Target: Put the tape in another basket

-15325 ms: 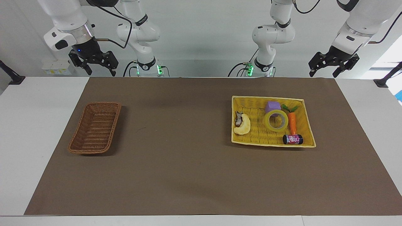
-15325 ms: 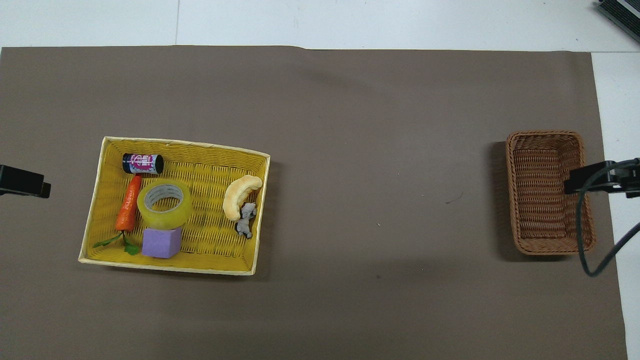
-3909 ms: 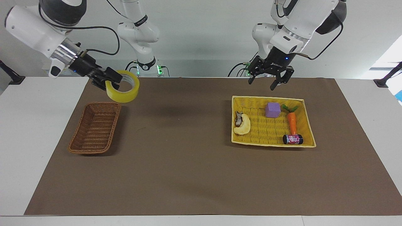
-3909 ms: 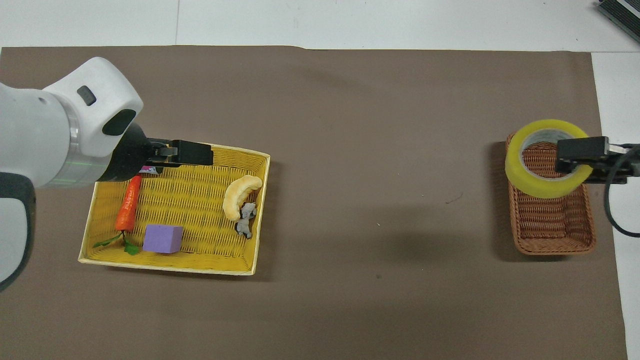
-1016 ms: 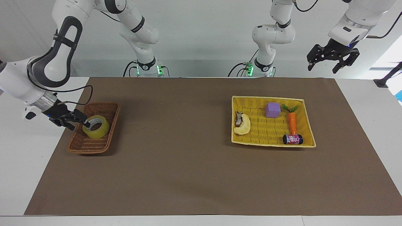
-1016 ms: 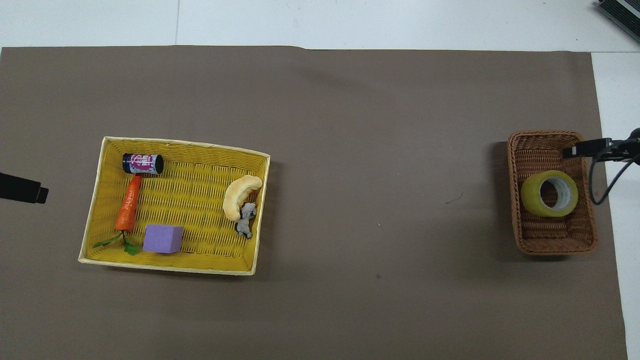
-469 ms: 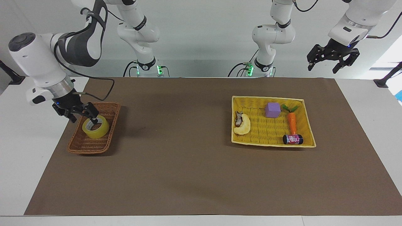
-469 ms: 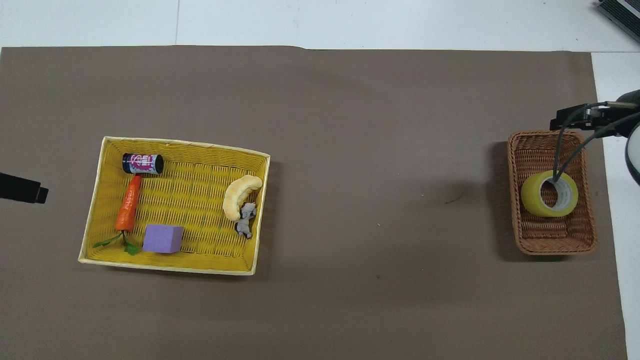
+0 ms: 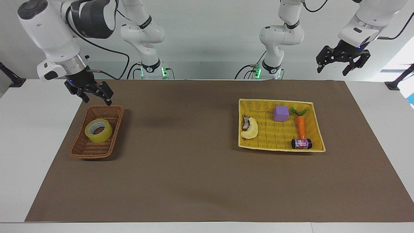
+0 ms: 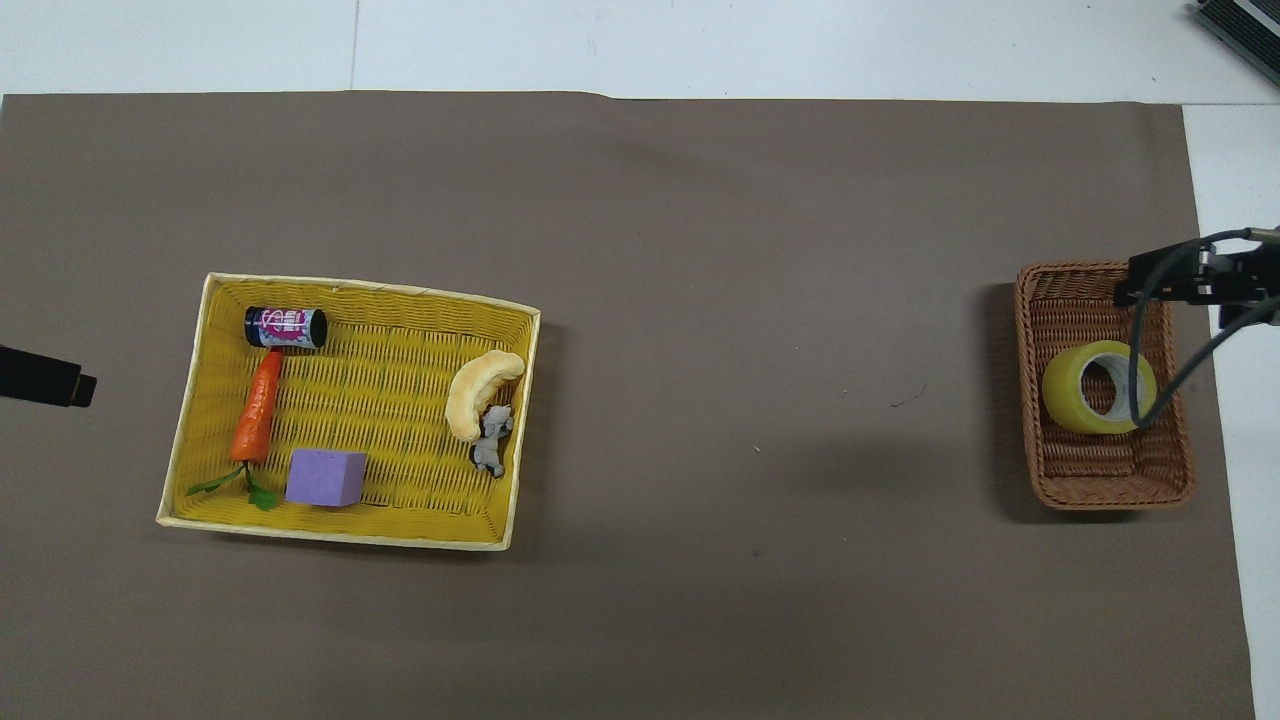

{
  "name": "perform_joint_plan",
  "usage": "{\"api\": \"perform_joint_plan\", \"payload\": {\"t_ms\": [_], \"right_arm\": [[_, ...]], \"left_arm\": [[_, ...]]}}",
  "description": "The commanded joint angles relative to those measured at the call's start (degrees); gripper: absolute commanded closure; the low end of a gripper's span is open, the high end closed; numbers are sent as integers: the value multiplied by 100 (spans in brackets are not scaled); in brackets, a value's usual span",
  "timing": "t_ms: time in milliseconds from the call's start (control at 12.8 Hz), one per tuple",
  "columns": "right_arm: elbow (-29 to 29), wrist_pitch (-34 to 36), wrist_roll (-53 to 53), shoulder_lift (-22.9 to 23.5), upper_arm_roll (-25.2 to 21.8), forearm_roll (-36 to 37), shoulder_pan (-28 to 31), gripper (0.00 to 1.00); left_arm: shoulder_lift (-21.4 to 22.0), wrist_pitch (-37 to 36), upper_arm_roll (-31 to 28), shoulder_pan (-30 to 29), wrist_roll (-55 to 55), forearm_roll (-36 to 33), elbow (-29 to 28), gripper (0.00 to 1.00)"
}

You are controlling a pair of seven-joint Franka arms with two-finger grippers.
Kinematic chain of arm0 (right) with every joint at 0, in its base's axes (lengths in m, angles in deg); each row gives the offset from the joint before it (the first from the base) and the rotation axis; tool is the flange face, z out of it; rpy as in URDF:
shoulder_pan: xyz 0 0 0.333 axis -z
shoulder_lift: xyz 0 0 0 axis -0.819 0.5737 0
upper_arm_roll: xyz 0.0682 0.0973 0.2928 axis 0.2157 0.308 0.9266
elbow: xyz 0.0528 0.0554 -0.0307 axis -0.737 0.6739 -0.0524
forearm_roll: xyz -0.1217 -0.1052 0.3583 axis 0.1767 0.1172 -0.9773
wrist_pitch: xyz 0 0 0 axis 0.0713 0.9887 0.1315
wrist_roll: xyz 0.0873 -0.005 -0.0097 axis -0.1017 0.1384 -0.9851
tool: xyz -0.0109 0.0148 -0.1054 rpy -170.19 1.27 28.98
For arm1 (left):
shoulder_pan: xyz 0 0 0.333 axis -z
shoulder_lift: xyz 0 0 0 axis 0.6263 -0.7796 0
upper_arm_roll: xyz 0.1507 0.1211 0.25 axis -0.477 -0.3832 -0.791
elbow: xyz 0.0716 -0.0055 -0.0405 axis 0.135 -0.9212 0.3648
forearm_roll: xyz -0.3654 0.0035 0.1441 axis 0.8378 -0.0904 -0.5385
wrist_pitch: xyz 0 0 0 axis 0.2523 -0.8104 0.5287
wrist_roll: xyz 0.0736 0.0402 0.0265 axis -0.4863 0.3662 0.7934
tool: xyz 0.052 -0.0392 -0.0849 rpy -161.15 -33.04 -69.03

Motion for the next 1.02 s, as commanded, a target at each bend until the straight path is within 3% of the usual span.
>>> {"api": "perform_joint_plan", "payload": {"t_ms": [0,156,469,938], "right_arm": [[-556,708,104,-79,15,227,81,0],[-673,982,122,-227,41,298,73,0],[398,536,201,-931,121,289,55,0],[400,552,210,-940,129,263,2,0]], "left_arm": [[33,-66,35,-51,-40,-109,17,0],[33,-66,35,-51,-40,-109,17,0],[24,-66,35,-51,-40,-109,17,0],[24,-66,35,-51,-40,-109,17,0]]}}
